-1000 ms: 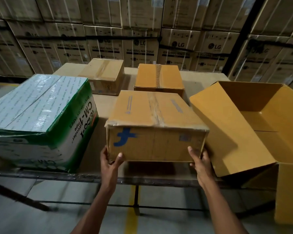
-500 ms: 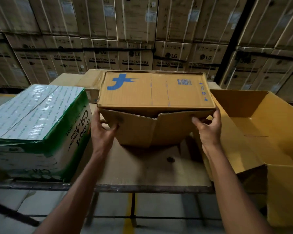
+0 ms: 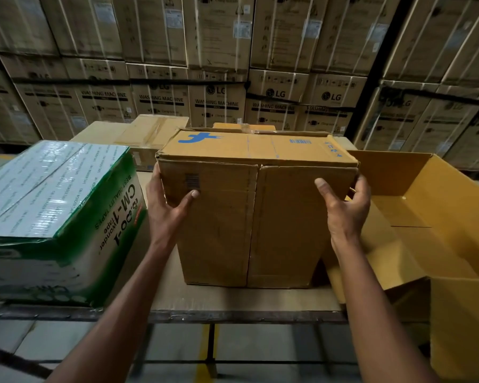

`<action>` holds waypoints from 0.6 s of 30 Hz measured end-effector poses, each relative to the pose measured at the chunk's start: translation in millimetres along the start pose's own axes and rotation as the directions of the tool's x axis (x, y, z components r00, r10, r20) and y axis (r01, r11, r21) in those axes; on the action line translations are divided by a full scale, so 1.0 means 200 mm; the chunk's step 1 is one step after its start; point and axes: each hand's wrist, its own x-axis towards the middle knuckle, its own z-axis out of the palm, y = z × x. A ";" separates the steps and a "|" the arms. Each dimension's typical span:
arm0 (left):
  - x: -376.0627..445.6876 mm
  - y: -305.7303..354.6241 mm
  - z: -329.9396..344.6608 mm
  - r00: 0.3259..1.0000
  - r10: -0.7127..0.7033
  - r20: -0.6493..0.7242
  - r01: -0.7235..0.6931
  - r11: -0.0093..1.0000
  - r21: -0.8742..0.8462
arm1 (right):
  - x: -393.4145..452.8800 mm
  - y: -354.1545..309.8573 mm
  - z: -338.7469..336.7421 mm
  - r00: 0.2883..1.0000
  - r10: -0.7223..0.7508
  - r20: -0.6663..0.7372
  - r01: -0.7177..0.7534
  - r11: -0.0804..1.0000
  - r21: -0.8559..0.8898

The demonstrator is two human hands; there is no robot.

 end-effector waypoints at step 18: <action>-0.48 -0.49 0.08 0.857 -0.479 0.190 0.487 0.873 0.002 | -0.40 0.56 -0.06 0.825 0.479 0.301 -0.458 0.878 -0.140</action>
